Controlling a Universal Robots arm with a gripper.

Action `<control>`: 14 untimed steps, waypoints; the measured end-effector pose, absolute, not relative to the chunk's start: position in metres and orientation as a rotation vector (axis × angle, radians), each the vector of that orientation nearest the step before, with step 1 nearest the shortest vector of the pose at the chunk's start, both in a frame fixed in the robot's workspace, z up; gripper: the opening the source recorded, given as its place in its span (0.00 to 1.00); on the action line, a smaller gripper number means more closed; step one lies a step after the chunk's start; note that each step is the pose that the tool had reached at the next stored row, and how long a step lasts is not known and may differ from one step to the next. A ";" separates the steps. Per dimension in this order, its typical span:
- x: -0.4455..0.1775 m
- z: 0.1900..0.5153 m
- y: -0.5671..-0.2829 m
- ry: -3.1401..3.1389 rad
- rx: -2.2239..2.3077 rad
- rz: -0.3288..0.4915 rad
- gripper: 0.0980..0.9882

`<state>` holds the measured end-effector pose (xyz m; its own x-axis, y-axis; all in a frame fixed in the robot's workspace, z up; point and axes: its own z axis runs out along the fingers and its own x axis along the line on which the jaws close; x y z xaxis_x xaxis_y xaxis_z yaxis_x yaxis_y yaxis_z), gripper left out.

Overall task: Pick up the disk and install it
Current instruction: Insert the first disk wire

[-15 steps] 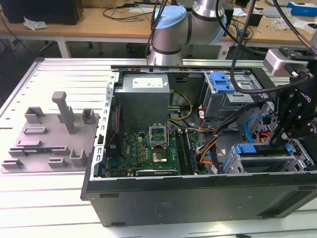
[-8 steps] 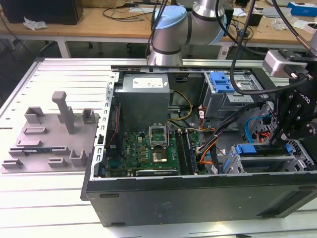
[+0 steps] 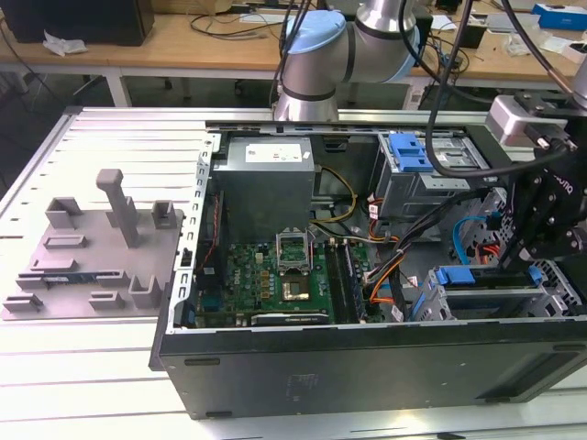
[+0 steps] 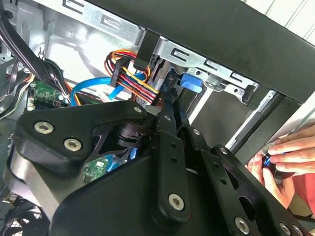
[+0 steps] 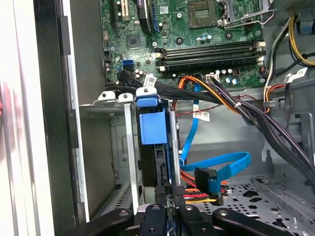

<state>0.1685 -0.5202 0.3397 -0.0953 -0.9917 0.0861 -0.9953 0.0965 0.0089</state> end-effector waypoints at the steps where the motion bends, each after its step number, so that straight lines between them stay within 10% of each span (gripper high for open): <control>1: 0.168 0.339 -0.520 -2.273 2.064 0.079 0.07; 14: 0.168 0.368 -0.517 -2.270 2.062 0.078 0.16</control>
<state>0.1685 -0.5173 0.3682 -0.0953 -0.9915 0.0889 -0.9952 0.0968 0.0119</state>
